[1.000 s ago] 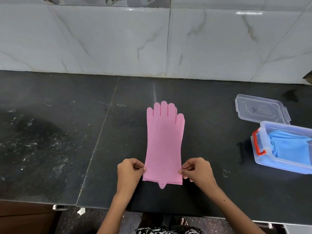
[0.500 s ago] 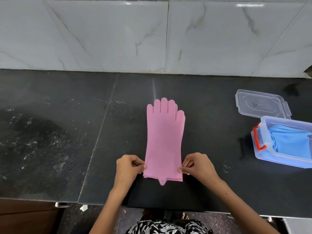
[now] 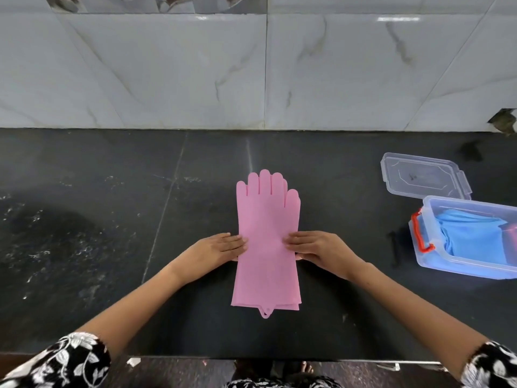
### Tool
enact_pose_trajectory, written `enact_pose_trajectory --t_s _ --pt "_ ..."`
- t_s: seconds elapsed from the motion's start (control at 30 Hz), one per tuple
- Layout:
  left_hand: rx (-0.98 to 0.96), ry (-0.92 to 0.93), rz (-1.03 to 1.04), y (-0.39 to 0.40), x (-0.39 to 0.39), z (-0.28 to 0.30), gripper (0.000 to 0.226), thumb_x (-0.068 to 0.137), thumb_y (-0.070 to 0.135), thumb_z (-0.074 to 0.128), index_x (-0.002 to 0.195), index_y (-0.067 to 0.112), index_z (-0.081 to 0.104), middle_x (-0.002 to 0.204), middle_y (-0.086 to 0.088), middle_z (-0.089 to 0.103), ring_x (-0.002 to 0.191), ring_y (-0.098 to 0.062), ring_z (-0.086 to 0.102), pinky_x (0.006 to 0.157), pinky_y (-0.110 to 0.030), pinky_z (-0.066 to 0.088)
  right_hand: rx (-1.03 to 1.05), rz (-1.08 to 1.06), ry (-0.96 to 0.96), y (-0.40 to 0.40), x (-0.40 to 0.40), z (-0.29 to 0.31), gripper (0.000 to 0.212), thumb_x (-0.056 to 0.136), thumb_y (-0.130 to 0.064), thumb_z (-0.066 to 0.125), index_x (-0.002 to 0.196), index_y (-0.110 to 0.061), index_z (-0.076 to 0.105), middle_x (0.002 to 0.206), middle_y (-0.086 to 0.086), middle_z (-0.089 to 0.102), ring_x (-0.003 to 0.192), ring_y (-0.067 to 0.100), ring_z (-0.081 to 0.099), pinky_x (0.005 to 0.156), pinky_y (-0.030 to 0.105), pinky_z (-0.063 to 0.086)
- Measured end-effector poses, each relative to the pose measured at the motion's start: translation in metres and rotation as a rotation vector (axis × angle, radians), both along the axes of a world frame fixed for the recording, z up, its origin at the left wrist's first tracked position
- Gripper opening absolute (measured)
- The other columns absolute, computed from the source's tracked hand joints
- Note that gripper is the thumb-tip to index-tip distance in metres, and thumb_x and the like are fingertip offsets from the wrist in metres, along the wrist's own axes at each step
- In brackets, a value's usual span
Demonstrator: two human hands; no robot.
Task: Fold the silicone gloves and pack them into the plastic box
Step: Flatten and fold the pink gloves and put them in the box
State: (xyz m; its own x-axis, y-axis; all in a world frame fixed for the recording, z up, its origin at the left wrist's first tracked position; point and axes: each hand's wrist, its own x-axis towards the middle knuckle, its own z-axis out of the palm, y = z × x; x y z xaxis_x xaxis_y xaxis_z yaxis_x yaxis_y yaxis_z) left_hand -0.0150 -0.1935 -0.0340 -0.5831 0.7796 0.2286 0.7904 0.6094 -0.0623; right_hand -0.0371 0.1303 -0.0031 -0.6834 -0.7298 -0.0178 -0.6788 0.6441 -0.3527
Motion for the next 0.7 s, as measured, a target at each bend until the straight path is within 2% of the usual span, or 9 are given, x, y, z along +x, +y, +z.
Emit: enact_pose_trajectory --t_s 0.03,0.1,0.13,0.23,0.33,0.43,0.53,0.57,0.7 --pt "0.005 -0.012 0.103 0.023 -0.012 0.003 0.038 0.09 0.016 0.059 0.128 0.018 0.058 0.126 -0.008 0.065 0.116 -0.029 0.062 0.096 -0.049 0.052 -0.015 0.003 -0.004 0.002 -0.002 -0.002 0.033 0.091 -0.026 0.06 0.124 -0.024 0.063 0.133 -0.012 0.058 0.131 0.008 0.047 0.109 0.03 0.04" --pt "0.124 -0.15 0.565 0.092 -0.041 0.018 0.019 0.092 0.03 0.035 0.095 0.024 0.053 0.093 -0.009 0.054 0.088 -0.043 0.046 0.08 -0.059 0.04 -0.033 0.016 -0.008 0.003 -0.006 -0.004 0.034 0.091 -0.027 0.061 0.124 -0.022 0.064 0.132 -0.011 0.059 0.13 0.009 0.048 0.11 0.031 0.04" --pt "0.212 -0.252 0.712 0.12 -0.052 0.029 0.018 0.089 0.035 0.027 0.08 0.025 0.039 0.08 -0.004 0.036 0.077 -0.037 0.034 0.073 -0.056 0.03 -0.042 0.023 -0.007 0.004 -0.007 -0.004 0.033 0.09 -0.027 0.061 0.123 -0.021 0.064 0.131 -0.01 0.059 0.129 0.01 0.049 0.109 0.031 0.04" --pt "0.239 -0.098 0.923 0.16 -0.081 0.023 0.02 0.085 0.04 0.022 0.073 0.024 0.026 0.075 0.0 0.018 0.073 -0.032 0.022 0.07 -0.052 0.019 -0.085 0.028 0.021 0.003 -0.007 -0.006 0.031 0.09 -0.022 0.063 0.12 -0.019 0.067 0.127 -0.007 0.063 0.124 0.013 0.055 0.106 0.032 0.044" --pt "0.326 0.021 1.02 0.147 -0.086 0.002 0.021 0.086 0.042 0.021 0.075 0.026 0.029 0.077 -0.001 0.021 0.075 -0.032 0.024 0.072 -0.052 0.019 -0.137 0.016 0.062 0.003 -0.002 -0.01 0.028 0.087 -0.015 0.066 0.115 -0.015 0.07 0.123 -0.002 0.066 0.118 0.017 0.06 0.1 0.035 0.05" --pt "0.126 -0.077 0.903 0.136 -0.099 -0.018 0.032 0.092 0.055 0.022 0.099 0.034 0.045 0.101 -0.002 0.047 0.096 -0.027 0.036 0.085 -0.048 0.029 -0.15 0.01 0.131 0.001 0.002 -0.012 0.028 0.084 -0.009 0.069 0.111 -0.014 0.072 0.12 0.0 0.068 0.114 0.019 0.063 0.097 0.037 0.052" --pt "0.371 -0.06 0.921 0.14 -0.097 -0.001 0.024 0.085 0.051 0.032 0.087 0.028 0.041 0.087 0.002 0.037 0.083 -0.029 0.037 0.073 -0.055 0.029 -0.159 0.014 0.187 -0.001 0.005 -0.013 0.028 0.081 -0.005 0.071 0.108 -0.013 0.073 0.117 0.001 0.07 0.111 0.019 0.065 0.095 0.035 0.052" --pt "0.378 -0.015 0.945 0.146 -0.092 0.006 0.022 0.085 0.047 0.031 0.082 0.026 0.037 0.082 0.001 0.032 0.078 -0.031 0.034 0.07 -0.055 0.027 -0.164 0.012 0.199 -0.001 0.005 -0.014 0.027 0.081 -0.005 0.071 0.107 -0.012 0.073 0.116 0.002 0.07 0.11 0.019 0.066 0.094 0.035 0.052" --pt "0.327 -0.185 0.965 0.156 -0.071 0.04 0.02 0.085 0.036 0.021 0.073 0.02 0.027 0.075 -0.003 0.019 0.073 -0.035 0.023 0.071 -0.052 0.024 -0.231 -0.051 0.178 -0.002 0.008 -0.018 0.022 0.083 -0.004 0.069 0.104 -0.01 0.074 0.114 0.002 0.071 0.108 0.019 0.067 0.094 0.034 0.053"
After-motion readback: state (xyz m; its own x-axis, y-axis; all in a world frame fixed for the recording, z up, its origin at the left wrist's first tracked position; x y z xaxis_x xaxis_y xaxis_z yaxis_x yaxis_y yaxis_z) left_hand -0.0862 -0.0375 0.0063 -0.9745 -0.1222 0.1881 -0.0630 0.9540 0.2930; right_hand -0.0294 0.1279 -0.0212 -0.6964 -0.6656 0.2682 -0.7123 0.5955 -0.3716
